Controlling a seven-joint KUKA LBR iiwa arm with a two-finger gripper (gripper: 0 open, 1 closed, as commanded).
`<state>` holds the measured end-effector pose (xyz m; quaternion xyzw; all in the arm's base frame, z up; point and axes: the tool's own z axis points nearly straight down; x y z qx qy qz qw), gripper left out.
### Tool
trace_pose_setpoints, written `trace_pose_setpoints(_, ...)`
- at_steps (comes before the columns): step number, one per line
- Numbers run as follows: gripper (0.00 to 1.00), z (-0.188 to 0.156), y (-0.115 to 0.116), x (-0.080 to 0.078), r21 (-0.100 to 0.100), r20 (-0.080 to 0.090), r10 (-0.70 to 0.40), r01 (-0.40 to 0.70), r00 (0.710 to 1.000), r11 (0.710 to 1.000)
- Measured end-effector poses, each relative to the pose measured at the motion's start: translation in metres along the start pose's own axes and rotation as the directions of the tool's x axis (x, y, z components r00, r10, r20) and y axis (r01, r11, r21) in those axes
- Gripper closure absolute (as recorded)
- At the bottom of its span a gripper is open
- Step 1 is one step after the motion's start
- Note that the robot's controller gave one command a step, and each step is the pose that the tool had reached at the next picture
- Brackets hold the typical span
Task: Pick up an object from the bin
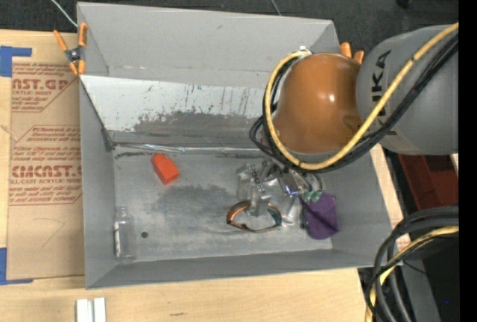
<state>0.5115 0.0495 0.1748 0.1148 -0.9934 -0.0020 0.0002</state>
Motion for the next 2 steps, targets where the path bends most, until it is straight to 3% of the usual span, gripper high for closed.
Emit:
trace_pose_setpoints(1, 1.00, -0.006, -0.008, -0.002, 0.000, 0.006, -0.011, 0.011, 1.000, 1.000)
trace_pose_setpoints(2, 1.00, -0.186, -0.005, -0.001, 0.000, 0.004, 0.008, -0.008, 1.000, 1.000)
